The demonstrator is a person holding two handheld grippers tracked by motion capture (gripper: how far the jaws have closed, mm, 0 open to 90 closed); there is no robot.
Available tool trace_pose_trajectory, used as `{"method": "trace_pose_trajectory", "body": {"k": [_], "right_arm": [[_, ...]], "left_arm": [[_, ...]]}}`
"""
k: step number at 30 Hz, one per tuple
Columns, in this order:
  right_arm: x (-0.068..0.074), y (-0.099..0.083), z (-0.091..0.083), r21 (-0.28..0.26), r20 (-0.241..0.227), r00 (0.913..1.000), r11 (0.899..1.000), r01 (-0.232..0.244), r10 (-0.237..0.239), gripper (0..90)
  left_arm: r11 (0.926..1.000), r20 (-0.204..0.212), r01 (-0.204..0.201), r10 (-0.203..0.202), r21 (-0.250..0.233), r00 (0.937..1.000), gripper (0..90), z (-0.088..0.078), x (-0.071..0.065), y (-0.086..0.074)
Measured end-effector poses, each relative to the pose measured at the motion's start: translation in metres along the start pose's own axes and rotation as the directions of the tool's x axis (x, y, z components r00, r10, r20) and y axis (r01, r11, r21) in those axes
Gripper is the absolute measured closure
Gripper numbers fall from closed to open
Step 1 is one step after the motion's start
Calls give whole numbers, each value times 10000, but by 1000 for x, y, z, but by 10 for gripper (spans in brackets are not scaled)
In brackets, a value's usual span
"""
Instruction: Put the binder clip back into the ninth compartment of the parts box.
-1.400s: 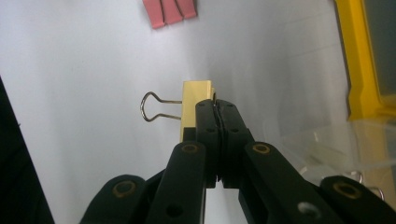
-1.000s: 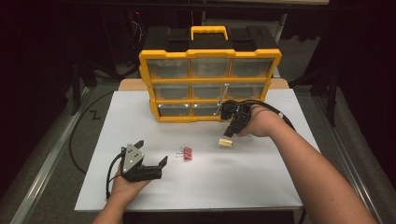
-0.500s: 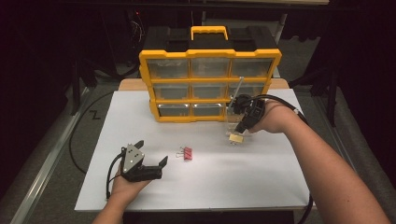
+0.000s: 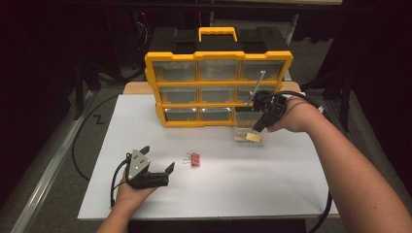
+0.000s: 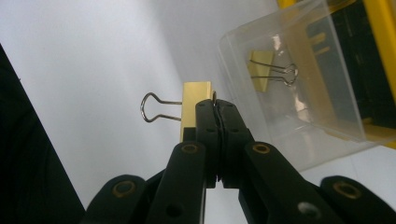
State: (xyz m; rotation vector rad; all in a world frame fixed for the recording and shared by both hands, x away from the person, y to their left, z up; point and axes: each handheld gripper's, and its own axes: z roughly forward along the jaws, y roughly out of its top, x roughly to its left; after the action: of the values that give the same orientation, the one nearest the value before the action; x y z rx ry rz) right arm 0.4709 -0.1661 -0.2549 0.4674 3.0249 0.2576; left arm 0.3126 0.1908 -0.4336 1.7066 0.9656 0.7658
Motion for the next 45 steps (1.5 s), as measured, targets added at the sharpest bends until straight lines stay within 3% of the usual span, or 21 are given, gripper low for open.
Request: {"method": "trace_pose_trajectory", "body": {"k": [5, 14, 30, 45], "right_arm": [[-5, 1, -13, -138, 177, 9997, 9998, -152, 155, 900], [-18, 5, -20, -164, 489, 9980, 9990, -405, 412, 900], [-41, 8, -15, -135, 869, 9917, 9954, -944, 952, 900], [-52, 12, -3, 97, 1087, 9861, 9918, -1271, 1253, 900]], "left_arm": [[10000, 5, -1, 1, -6, 10000, 3, 0, 0, 0], [10000, -18, 56, -56, -16, 10000, 3, 0, 0, 0], [9999, -47, 109, -109, -11, 9999, 3, -1, 1, 0], [9999, -47, 125, -125, -37, 9999, 4, -2, 1, 0]]}}
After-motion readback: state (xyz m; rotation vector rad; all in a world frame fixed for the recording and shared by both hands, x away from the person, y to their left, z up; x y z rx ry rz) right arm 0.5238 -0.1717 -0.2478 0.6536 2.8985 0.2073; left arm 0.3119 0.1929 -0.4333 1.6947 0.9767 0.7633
